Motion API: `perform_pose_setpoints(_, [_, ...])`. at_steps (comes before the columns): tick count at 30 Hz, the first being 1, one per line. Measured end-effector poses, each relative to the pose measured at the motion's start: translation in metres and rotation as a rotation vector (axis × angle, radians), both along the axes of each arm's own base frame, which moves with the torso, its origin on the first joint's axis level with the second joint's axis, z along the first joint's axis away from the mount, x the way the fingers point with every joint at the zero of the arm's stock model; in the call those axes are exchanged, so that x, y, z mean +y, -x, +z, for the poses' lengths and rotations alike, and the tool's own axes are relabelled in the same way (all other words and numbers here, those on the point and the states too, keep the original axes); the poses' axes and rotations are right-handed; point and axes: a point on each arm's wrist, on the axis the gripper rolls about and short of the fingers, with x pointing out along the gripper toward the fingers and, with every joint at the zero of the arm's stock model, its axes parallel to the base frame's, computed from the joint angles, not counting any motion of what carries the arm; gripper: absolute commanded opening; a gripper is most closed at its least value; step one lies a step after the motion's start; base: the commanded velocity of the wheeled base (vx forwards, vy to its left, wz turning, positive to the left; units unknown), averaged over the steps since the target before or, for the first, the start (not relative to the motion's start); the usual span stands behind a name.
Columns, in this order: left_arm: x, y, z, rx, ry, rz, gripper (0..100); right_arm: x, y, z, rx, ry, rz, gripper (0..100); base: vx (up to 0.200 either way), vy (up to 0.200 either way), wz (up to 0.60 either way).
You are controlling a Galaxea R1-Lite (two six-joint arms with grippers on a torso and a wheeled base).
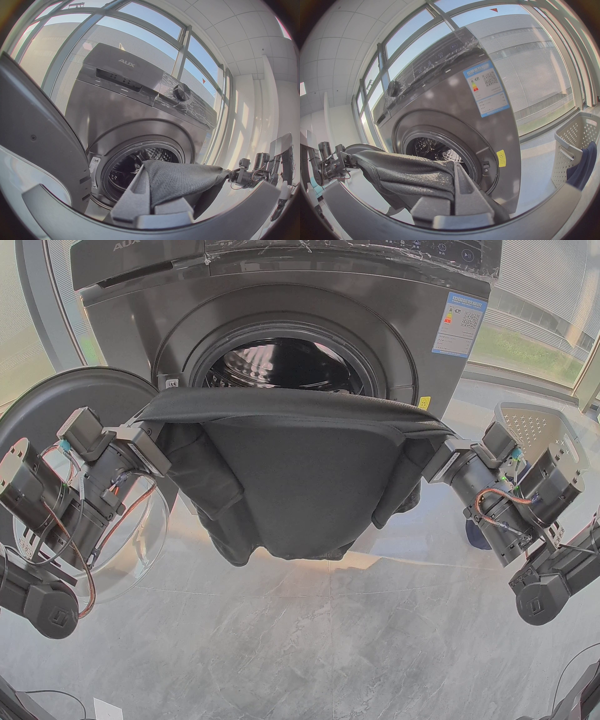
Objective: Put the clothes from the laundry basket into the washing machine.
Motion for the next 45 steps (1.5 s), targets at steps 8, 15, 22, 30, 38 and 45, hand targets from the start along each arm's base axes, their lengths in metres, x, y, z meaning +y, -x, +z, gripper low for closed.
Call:
perform_pose_setpoints(8, [-0.002,0.001,0.004,-0.011,-0.001,-0.013,0,0.000,0.006,0.013,-0.038,-0.023,0.006,0,0.000,0.000,0.00])
perform_pose_setpoints(15, [-0.009,0.004,0.002,-0.004,-0.002,-0.038,0,0.001,0.007,0.015,-0.044,-0.029,0.009,0,0.000,0.000,0.00])
perform_pose_setpoints(22, [-0.029,0.009,0.002,0.015,-0.017,-0.108,0,0.008,0.013,0.014,-0.037,-0.025,0.046,0,0.000,0.000,0.00])
perform_pose_setpoints(30, [-0.057,-0.002,0.007,0.022,-0.022,-0.178,0,0.033,0.010,-0.009,0.024,0.004,0.133,0,0.000,0.000,0.00])
perform_pose_setpoints(38, [-0.083,-0.009,0.009,0.008,-0.010,-0.232,0,0.056,0.011,-0.051,0.143,0.080,0.190,100,0.000,0.000,0.00])
perform_pose_setpoints(45, [-0.088,-0.010,0.010,0.004,-0.008,-0.240,0,0.055,0.025,-0.097,0.285,0.222,0.207,100,0.000,0.000,0.00])
